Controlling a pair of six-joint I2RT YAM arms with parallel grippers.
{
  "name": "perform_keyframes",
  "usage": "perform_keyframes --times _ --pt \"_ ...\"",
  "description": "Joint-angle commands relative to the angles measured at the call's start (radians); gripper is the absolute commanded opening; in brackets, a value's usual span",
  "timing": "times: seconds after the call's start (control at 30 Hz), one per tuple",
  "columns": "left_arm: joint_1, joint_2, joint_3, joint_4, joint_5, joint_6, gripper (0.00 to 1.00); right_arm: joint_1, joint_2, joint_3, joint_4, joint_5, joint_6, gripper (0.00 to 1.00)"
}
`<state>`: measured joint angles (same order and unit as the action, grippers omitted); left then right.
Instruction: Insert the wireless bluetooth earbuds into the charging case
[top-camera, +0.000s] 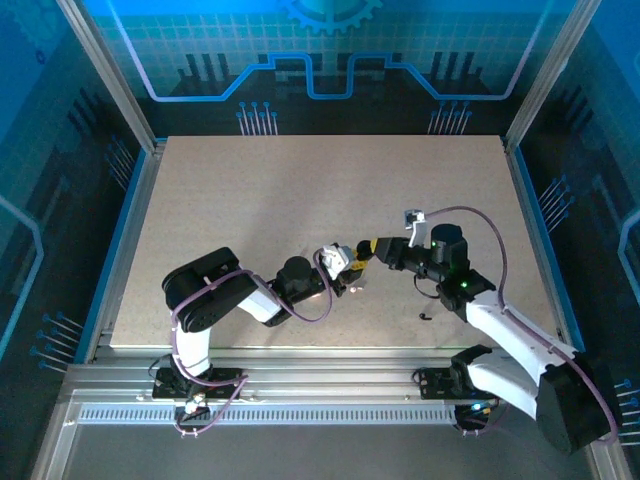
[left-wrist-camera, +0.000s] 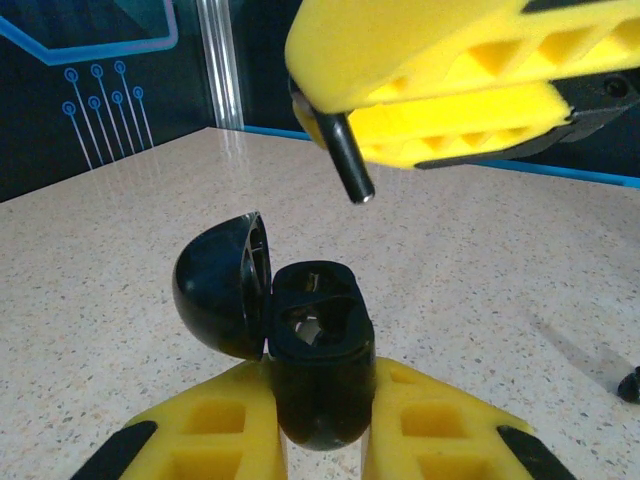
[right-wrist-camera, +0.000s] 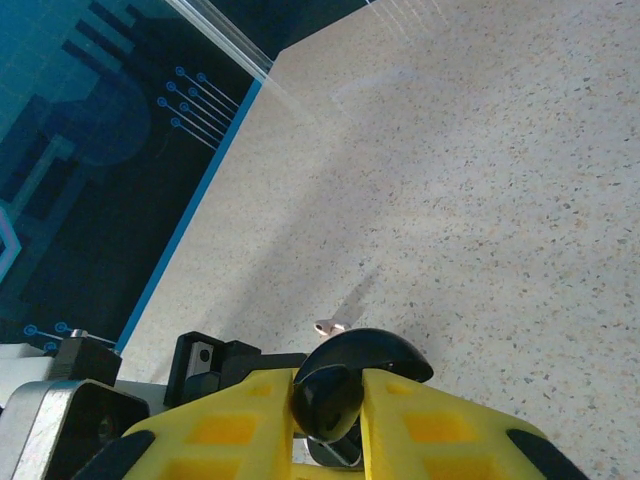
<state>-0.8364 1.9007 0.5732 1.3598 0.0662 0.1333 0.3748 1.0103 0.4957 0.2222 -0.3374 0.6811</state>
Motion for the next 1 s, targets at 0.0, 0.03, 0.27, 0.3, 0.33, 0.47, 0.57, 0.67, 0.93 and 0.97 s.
perform_keyframes --times 0.0,0.03,0.27,0.3,0.33,0.47,0.57,0.67,0.93,0.97 --pt "-0.007 -0.039 0.024 0.042 -0.017 -0.001 0.08 0.019 0.012 0.040 0.042 0.022 0.015 0.23" --pt "-0.007 -0.042 0.025 0.042 -0.017 -0.005 0.07 0.025 0.014 0.038 0.067 0.026 0.017 0.23" --pt "-0.009 -0.056 0.032 0.043 -0.034 -0.014 0.07 0.044 0.014 0.029 0.080 0.051 0.019 0.23" --pt "-0.010 -0.060 0.034 0.043 -0.033 -0.016 0.07 0.045 0.014 0.027 0.081 0.055 0.020 0.23" --pt "-0.009 -0.064 0.036 0.042 -0.032 -0.015 0.07 0.047 0.016 0.027 0.084 0.057 0.020 0.23" --pt "-0.011 -0.079 0.032 0.044 -0.037 -0.013 0.07 0.052 0.025 0.026 0.099 0.057 0.025 0.23" --pt "-0.010 -0.093 0.027 0.042 -0.039 -0.011 0.07 0.054 0.033 0.020 0.112 0.060 0.029 0.23" --pt "-0.010 -0.100 0.023 0.043 -0.040 -0.004 0.07 0.055 0.034 0.020 0.126 0.062 0.035 0.23" --pt "-0.010 -0.093 0.034 0.043 -0.040 -0.001 0.07 0.057 0.034 0.035 0.140 0.071 0.035 0.23" --pt "-0.010 -0.091 0.034 0.043 -0.042 -0.003 0.07 0.058 0.031 0.038 0.141 0.070 0.037 0.23"
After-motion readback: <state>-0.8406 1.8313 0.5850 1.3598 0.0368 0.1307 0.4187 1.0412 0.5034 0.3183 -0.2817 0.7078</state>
